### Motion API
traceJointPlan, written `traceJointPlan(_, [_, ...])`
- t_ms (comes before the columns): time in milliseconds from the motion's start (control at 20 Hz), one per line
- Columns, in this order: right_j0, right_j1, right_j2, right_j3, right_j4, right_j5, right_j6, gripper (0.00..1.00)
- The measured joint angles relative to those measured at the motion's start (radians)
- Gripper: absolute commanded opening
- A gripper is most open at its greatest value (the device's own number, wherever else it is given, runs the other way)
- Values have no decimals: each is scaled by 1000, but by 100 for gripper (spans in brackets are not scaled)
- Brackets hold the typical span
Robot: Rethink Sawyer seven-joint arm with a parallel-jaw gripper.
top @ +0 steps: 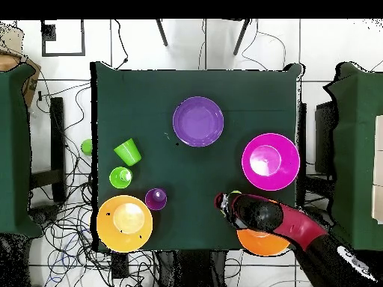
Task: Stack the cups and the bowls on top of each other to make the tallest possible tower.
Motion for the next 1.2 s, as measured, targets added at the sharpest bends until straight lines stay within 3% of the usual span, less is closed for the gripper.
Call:
traceJointPlan(400, [105,-37,-8,0,65,0,0,0])
traceJointPlan(600, [141,-53,11,1,175,0,0,0])
traceJointPlan(850, [160,-58,17,1,258,9,0,0])
traceJointPlan(1000, [182,-58,16,-3,309,49,0,0])
traceJointPlan(1200, [237,-61,8,-29,378,187,5,0])
